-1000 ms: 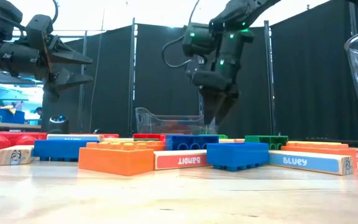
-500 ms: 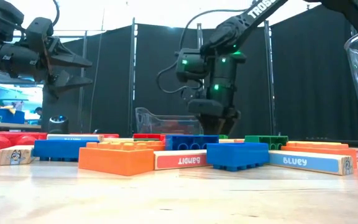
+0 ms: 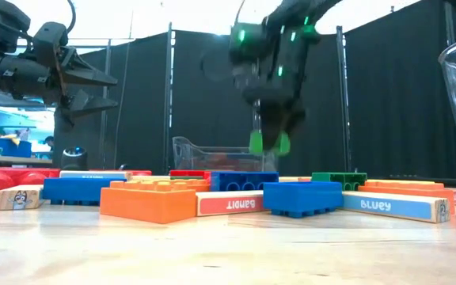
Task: Sort blocks by size
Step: Put the 2-stud green game piece into the bottom right transparent bin, then put the 3-stud yellow game piece into the bottom left transparent bin
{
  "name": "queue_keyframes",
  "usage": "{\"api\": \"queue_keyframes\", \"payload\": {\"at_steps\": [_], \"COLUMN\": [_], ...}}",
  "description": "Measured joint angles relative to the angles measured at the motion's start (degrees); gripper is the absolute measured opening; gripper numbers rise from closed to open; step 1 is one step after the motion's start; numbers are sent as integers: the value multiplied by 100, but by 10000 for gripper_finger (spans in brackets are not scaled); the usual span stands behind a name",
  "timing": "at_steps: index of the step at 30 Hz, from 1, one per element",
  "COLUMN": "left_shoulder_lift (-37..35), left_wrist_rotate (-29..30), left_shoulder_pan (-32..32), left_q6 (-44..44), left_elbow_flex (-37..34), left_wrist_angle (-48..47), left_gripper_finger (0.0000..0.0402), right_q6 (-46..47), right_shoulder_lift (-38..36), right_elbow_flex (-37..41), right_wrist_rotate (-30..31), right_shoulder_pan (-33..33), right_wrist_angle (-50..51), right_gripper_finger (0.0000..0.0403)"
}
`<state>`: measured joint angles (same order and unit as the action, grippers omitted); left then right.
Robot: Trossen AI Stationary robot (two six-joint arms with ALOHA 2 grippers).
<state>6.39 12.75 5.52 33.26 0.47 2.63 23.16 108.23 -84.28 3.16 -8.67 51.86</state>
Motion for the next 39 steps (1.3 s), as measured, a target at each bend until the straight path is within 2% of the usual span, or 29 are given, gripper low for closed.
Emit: {"api": "queue_keyframes", "payload": {"at_steps": [4,9,15,19,23,29,31,36,39], "left_shoulder_lift": [0,-1,-2,-1,-1,0,-2,-2,-1], "left_wrist_rotate": [2,2,2,2,3,2,4,4,4], "left_shoulder_pan": [-1,0,-2,-1,-1,0,0,0,-1], "left_q6": [0,0,2,2,2,4,4,4,4], "left_elbow_flex": [0,0,0,-2,-1,-2,-1,-2,-2], "left_wrist_angle": [8,22,34,40,42,25,35,35,36], "left_gripper_finger": [245,245,245,245,245,245,245,245,245], "right_q6": [682,2180,4619,5882,6644,6727,6712,6871,6871], "right_shoulder_lift": [-855,-1579,-1791,-1723,-1575,-1478,-1467,-1450,-1450], "right_elbow_flex": [-73,-72,-69,-69,-67,-64,-64,-64,-64], "right_wrist_rotate": [-300,-151,-3,17,-89,-477,-465,-438,-474], "right_shoulder_pan": [602,1988,3775,4594,5148,5559,5616,5463,5262], "right_wrist_angle": [324,1107,1337,1370,1504,1446,1458,1724,1879], "right_gripper_finger": [175,175,175,175,175,176,209,346,385]}}
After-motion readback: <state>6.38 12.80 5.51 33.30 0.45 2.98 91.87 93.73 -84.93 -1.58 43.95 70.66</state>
